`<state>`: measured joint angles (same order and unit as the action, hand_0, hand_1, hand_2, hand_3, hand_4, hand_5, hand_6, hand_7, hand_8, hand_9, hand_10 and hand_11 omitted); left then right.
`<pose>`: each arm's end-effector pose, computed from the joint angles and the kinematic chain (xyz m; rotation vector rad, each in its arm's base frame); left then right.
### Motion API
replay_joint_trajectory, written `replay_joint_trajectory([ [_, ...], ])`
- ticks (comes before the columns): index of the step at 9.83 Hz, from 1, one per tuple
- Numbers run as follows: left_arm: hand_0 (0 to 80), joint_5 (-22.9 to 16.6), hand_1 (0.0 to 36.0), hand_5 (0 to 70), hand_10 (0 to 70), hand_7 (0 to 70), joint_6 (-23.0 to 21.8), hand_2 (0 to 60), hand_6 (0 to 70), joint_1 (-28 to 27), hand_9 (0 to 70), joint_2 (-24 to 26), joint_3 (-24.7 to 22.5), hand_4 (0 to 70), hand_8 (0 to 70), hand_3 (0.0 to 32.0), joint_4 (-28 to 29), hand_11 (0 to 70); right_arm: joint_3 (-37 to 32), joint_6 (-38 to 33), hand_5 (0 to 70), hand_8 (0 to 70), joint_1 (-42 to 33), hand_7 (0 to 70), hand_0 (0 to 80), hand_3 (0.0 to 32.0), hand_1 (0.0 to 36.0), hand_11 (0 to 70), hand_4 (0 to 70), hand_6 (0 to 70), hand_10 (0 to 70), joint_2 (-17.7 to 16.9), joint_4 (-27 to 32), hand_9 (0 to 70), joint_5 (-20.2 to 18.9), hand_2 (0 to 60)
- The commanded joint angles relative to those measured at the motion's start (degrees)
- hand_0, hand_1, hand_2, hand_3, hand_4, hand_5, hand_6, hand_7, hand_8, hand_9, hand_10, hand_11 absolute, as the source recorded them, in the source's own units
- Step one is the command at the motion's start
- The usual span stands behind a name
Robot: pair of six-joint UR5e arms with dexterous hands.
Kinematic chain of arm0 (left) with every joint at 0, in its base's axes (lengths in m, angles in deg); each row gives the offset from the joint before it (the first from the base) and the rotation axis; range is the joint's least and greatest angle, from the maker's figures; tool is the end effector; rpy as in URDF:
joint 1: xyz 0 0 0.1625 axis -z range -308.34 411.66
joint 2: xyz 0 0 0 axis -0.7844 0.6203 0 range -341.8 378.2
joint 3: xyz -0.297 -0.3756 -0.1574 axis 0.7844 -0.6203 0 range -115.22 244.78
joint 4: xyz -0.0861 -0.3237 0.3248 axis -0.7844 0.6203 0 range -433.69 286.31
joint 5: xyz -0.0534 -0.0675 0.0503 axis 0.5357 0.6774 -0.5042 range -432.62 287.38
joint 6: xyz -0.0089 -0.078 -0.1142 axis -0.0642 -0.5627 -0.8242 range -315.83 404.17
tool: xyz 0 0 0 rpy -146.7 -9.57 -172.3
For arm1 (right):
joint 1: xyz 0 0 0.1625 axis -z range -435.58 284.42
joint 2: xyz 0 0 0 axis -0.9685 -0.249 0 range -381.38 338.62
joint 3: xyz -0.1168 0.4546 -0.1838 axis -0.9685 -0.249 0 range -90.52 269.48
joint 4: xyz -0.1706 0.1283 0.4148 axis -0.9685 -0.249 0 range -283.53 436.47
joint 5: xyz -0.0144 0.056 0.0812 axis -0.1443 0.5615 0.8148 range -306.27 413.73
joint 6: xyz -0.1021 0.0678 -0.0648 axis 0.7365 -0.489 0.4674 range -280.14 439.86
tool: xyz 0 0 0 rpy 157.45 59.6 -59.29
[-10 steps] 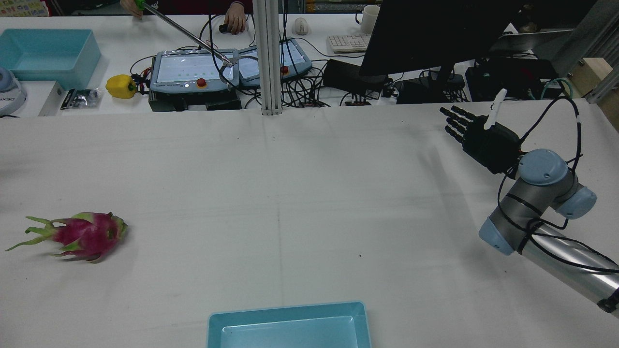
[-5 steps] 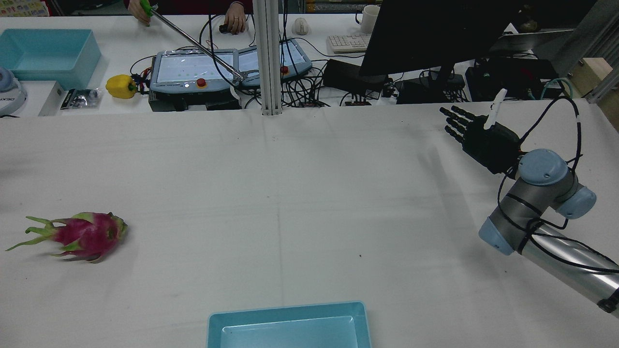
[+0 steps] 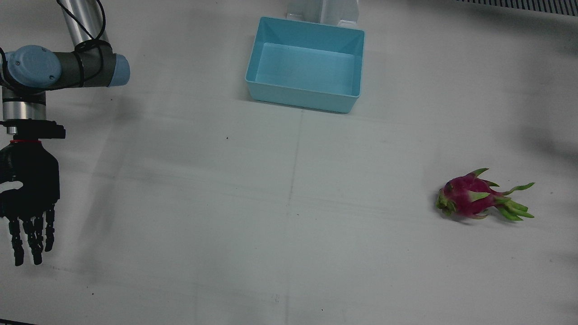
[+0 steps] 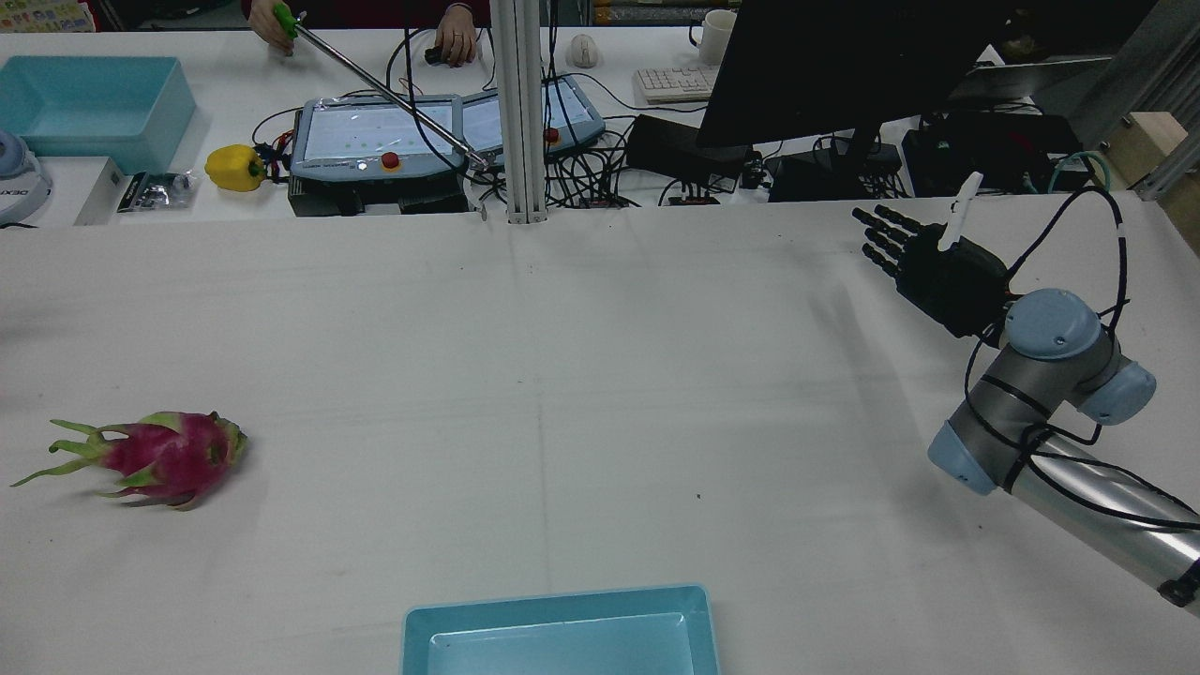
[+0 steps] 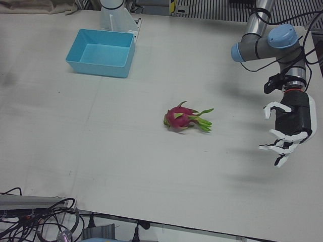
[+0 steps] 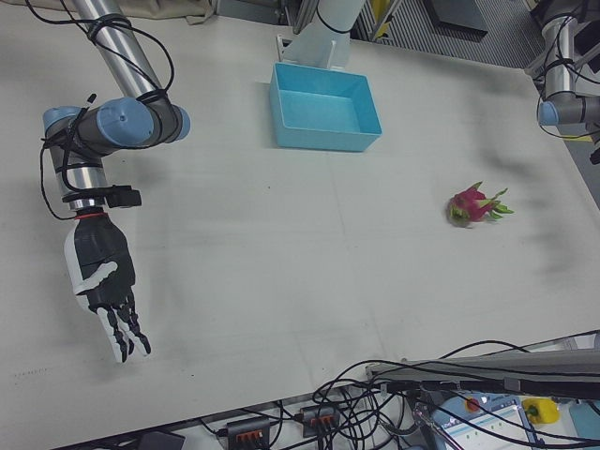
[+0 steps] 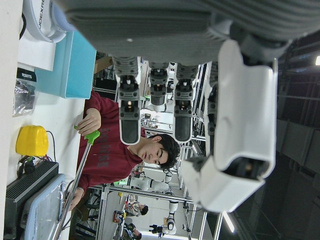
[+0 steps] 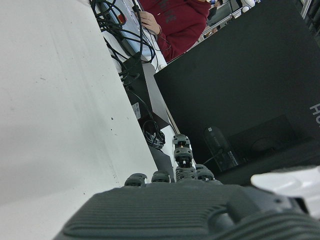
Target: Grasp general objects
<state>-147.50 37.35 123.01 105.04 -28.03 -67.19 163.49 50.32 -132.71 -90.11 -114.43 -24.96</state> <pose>0.0196 -0.5877 0.7533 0.2372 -2.2790 2.0633 -0.2743 -0.7200 0.7036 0.8671 1.8620 -2.2576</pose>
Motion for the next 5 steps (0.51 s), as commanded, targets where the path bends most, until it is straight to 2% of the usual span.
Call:
replay_joint_trajectory([
  [1,80.0,0.0,36.0,23.9,13.0,33.1,0.1,60.0,33.1,0.0,14.5,0.0,-0.1,52.7,14.8,0.0,0.0,23.4,0.0,0.0,0.0,0.0,0.0,0.0,0.0,0.0,0.0,0.0,0.0,0.0,0.0,0.0,0.0,0.0,-0.1,0.0],
  [5,80.0,0.0,36.0,26.7,13.2,33.8,0.1,60.0,34.7,-0.1,15.2,0.0,-0.1,53.9,15.5,0.0,0.0,23.8,0.0,0.0,0.0,0.0,0.0,0.0,0.0,0.0,0.0,0.0,0.0,0.0,0.0,0.0,0.0,0.0,0.0,0.0],
])
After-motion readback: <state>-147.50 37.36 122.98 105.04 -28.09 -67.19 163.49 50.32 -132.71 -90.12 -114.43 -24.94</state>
